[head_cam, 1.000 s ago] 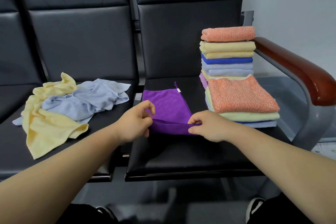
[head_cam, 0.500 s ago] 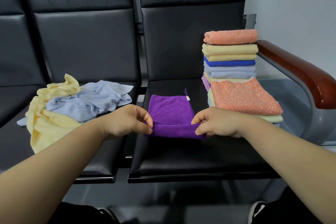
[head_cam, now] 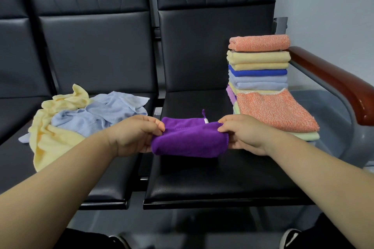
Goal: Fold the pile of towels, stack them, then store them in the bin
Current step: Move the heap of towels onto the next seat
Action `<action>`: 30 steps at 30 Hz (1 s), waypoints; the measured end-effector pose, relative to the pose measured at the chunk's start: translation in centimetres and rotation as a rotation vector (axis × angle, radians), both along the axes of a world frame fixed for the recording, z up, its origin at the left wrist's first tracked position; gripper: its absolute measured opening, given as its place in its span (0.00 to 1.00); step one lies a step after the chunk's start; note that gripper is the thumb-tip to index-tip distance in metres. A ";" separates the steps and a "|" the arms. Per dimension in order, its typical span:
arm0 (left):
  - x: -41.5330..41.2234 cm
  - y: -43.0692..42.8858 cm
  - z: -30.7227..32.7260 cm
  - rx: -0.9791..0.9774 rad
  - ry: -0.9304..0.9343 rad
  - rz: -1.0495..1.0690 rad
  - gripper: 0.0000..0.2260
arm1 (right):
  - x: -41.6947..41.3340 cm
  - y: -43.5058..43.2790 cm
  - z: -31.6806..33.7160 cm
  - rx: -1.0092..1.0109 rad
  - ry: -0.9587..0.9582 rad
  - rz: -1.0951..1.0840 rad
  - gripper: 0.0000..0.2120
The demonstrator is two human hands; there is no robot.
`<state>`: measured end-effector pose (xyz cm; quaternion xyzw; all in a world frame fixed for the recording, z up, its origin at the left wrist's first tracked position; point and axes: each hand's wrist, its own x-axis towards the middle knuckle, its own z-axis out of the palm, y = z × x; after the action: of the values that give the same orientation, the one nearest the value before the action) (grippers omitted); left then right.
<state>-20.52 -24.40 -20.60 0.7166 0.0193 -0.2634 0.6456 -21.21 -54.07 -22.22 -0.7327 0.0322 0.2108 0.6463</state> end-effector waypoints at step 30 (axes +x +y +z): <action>13.0 -1.6 -10.1 0.785 -0.529 0.295 0.05 | 12.3 4.6 -6.8 -0.928 -0.240 -0.218 0.18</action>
<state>-7.56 -25.96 -30.66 0.9376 0.0538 0.0485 0.3400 -8.96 -49.43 -29.07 -0.9548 0.1246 0.0192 0.2691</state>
